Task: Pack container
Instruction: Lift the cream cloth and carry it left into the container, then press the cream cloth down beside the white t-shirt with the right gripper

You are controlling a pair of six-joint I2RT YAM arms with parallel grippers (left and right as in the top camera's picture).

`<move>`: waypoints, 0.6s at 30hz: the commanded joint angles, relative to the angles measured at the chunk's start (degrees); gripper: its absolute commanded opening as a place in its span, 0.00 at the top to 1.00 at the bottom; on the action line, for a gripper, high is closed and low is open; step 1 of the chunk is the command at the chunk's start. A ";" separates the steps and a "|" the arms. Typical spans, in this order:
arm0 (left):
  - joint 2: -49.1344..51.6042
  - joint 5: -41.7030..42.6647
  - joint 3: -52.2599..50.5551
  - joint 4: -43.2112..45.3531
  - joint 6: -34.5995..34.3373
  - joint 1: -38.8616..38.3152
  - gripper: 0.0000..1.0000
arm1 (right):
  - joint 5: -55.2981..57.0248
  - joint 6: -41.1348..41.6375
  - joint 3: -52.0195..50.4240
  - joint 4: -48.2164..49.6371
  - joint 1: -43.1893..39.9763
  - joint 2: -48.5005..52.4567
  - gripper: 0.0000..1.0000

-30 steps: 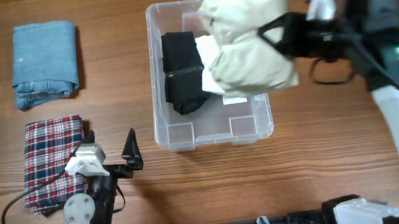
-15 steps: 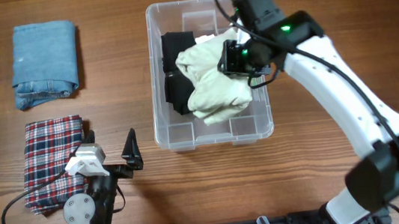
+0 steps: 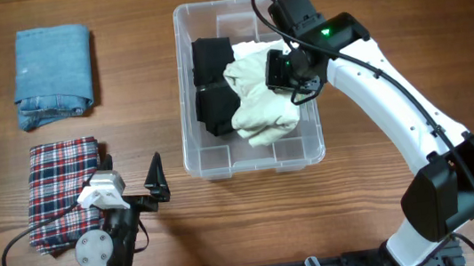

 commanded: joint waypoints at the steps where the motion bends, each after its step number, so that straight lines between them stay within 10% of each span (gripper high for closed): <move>1: -0.09 -0.57 -0.26 -0.22 1.09 0.37 0.00 | 3.50 3.34 -0.09 -1.11 0.02 -0.31 0.87; 18: -0.09 -0.55 -0.26 -0.22 1.09 0.37 0.00 | -5.18 -1.62 -4.20 -1.16 0.52 -0.31 0.85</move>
